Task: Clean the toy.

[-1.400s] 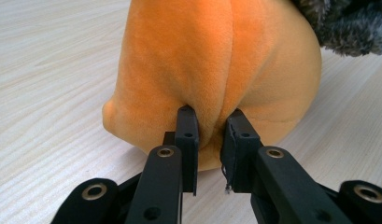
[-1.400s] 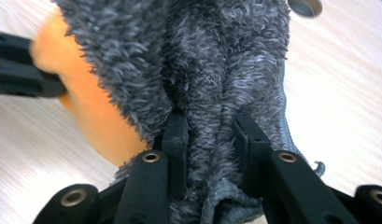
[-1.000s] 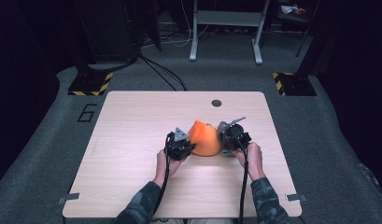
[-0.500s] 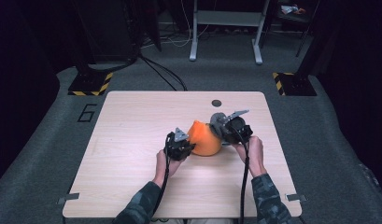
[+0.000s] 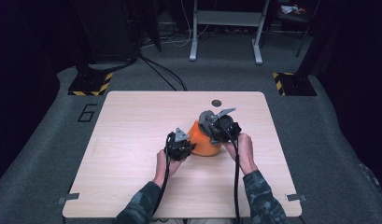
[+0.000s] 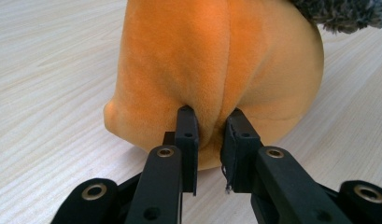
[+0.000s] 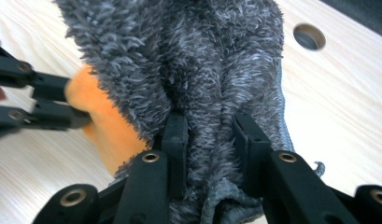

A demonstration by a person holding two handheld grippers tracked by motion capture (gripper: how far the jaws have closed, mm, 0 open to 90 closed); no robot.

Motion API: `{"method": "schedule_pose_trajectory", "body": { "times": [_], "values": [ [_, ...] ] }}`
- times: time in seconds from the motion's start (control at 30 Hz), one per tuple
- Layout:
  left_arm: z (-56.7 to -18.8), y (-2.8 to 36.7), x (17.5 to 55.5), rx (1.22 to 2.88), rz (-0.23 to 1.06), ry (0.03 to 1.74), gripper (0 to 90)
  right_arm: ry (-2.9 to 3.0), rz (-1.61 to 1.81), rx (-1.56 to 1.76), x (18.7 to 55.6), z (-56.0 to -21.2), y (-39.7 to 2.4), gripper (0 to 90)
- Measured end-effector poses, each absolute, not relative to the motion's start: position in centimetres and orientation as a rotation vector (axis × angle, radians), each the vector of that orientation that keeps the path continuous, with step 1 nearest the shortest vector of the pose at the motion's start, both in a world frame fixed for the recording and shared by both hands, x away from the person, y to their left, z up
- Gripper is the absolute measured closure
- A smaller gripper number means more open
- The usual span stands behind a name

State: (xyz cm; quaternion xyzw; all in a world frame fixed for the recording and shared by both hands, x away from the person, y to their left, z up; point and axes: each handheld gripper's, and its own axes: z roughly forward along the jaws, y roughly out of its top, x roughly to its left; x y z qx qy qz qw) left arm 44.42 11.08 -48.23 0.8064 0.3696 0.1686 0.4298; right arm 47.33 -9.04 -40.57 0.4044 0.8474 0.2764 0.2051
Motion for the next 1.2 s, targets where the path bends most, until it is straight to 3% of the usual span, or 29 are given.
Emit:
{"method": "schedule_pose_trajectory", "body": {
  "times": [0.73, 1.0, 1.2],
  "values": [
    [-48.3, 11.2, 44.5, 2.008, 0.416, 0.936, 78.1, 2.405, 0.603, 1.37, 48.0, -46.6, -13.5, 69.1],
    [-48.2, 11.3, 44.4, 2.011, 0.421, 0.935, 78.1, 2.339, 0.674, 1.321, 47.5, -43.4, -13.5, 69.2],
    [-48.2, 11.1, 44.3, 2.007, 0.425, 0.933, 78.1, 2.321, 0.769, 1.176, 46.6, -39.9, -10.9, 69.1]
  ]
}}
